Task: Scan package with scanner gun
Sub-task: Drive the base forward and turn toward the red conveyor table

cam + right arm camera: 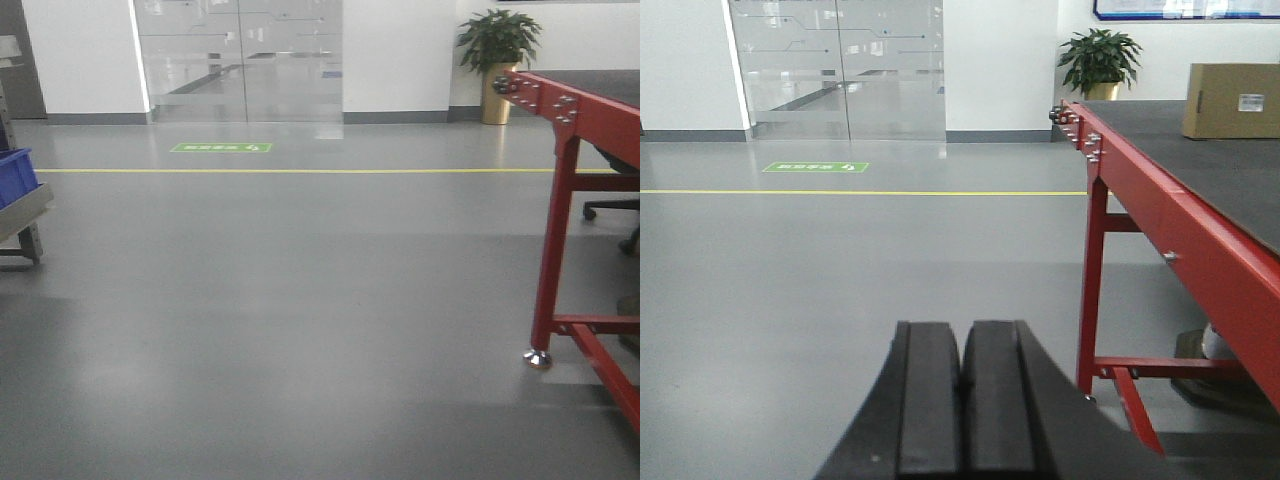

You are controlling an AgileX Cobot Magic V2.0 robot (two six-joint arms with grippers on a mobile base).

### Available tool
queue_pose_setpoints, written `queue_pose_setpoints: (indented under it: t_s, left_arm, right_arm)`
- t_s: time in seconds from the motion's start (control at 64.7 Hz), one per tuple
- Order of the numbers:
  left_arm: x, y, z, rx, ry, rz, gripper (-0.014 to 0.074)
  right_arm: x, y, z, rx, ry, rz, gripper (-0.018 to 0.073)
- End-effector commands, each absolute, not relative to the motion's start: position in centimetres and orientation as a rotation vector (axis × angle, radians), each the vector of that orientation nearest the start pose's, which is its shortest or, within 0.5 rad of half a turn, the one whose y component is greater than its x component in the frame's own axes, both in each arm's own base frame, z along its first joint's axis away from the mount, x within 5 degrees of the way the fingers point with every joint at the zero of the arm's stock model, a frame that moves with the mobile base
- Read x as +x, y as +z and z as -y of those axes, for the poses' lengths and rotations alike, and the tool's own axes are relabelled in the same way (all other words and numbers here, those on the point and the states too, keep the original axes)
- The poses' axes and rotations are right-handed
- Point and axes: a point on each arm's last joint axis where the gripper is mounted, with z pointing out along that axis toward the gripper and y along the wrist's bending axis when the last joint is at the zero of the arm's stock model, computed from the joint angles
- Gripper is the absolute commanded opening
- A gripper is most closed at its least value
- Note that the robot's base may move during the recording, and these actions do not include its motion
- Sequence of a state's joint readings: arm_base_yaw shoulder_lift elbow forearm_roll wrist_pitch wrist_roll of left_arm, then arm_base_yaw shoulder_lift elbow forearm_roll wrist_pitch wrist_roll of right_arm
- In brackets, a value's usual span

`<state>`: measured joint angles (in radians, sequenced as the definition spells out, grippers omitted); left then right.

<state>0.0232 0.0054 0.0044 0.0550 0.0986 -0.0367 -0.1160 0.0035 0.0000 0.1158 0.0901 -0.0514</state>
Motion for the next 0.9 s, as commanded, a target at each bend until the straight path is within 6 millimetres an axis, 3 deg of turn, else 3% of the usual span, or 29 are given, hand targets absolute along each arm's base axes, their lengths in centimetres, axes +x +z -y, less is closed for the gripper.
queue_pose_setpoints:
  t_s: [0.0, 0.882]
  left_arm:
    - [5.65, 20.59, 0.01, 0.019, 0.010, -1.564, -0.0111]
    - [5.65, 20.59, 0.08, 0.028, 0.001, -1.564, -0.0111]
  right_arm:
    - [5.62, 20.66, 0.58, 0.129, -0.040, -1.551, -0.0153]
    - [5.62, 20.66, 0.60, 0.132, -0.043, -1.551, -0.0153]
